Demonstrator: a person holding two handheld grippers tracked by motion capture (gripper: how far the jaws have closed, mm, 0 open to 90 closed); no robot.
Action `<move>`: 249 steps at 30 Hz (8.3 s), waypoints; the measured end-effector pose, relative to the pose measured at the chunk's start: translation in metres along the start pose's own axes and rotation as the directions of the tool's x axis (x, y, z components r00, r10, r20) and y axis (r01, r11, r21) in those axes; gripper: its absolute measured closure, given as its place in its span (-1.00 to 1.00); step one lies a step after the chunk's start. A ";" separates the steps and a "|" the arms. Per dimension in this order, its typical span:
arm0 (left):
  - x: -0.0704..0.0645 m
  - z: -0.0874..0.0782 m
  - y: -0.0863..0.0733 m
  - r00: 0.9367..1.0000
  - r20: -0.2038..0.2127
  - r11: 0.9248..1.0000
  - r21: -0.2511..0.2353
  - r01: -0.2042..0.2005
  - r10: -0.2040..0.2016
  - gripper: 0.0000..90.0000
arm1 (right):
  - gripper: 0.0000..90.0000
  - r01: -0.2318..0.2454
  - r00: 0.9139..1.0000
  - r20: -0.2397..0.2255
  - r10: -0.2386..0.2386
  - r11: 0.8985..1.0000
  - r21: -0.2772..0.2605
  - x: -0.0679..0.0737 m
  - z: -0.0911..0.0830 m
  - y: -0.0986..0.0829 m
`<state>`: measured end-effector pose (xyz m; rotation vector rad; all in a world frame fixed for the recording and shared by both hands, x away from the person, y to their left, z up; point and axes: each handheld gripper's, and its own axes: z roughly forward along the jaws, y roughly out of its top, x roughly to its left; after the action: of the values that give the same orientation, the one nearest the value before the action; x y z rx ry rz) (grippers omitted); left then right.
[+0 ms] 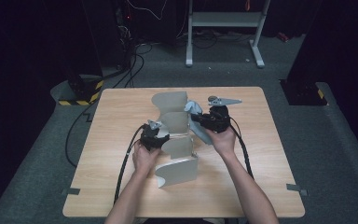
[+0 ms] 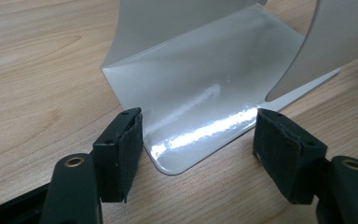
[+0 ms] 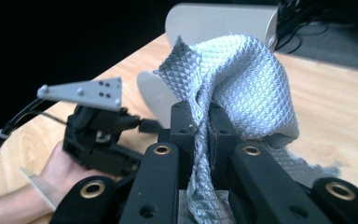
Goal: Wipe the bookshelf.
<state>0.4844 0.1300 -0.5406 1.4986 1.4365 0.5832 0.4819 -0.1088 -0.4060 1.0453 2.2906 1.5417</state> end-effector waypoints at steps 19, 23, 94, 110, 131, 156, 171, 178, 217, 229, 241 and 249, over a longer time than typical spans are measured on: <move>0.000 0.000 0.000 1.000 0.000 1.000 -0.003 0.005 -0.005 -0.25 | 0.88 -0.190 0.981 0.083 0.175 0.954 0.233 -0.044 0.080 -0.062; 0.000 0.000 0.000 1.000 -0.001 1.000 -0.002 0.002 -0.002 -0.25 | 0.88 -0.179 0.983 0.067 0.169 0.964 0.199 -0.041 0.071 -0.057; 0.000 0.000 0.000 1.000 -0.001 1.000 -0.002 0.003 -0.003 -0.25 | 0.87 -0.148 0.985 -0.051 0.165 0.958 0.246 -0.006 0.043 -0.110; 0.000 0.000 0.000 1.000 -0.001 1.000 -0.003 0.004 -0.004 -0.25 | 0.88 -0.038 0.993 -0.111 0.038 0.999 0.004 0.022 -0.029 -0.049; 0.000 0.000 0.000 1.000 -0.001 1.000 -0.002 0.003 -0.003 -0.24 | 0.88 -0.121 0.985 -0.095 0.143 0.972 0.200 0.007 0.011 -0.109; 0.000 0.000 0.000 1.000 -0.003 1.000 0.000 -0.001 0.001 -0.23 | 0.87 -0.022 0.991 -0.132 0.037 0.993 0.116 0.032 -0.032 -0.083; 0.000 0.000 0.000 1.000 -0.003 1.000 0.000 0.000 0.000 -0.23 | 0.87 -0.102 0.988 -0.097 0.121 0.979 0.177 0.014 -0.003 -0.108; 0.000 0.000 0.000 1.000 -0.003 1.000 -0.001 0.001 -0.001 -0.23 | 0.88 -0.050 0.988 -0.147 0.056 0.998 0.040 0.028 -0.040 -0.072; 0.000 0.000 0.000 1.000 -0.005 1.000 -0.002 0.002 -0.002 -0.21 | 0.88 -0.087 0.985 -0.131 0.112 0.979 0.185 0.036 -0.032 -0.135; 0.001 -0.001 0.000 1.000 -0.007 1.000 0.000 -0.004 0.004 -0.20 | 0.87 -0.031 0.982 -0.186 0.030 1.000 -0.002 0.054 -0.079 -0.092; 0.001 0.000 0.000 1.000 -0.007 1.000 -0.002 0.001 -0.001 -0.20 | 0.87 0.002 0.991 -0.135 0.012 0.995 0.103 0.058 -0.061 -0.113; 0.001 0.000 0.000 1.000 -0.007 1.000 -0.002 0.000 0.000 -0.20 | 0.87 -0.012 0.997 -0.068 0.030 0.970 0.243 0.047 -0.029 -0.145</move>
<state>0.4842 0.1306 -0.5405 1.4961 1.4412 0.5898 0.3675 -0.1306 -0.5090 1.0901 2.5758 1.3511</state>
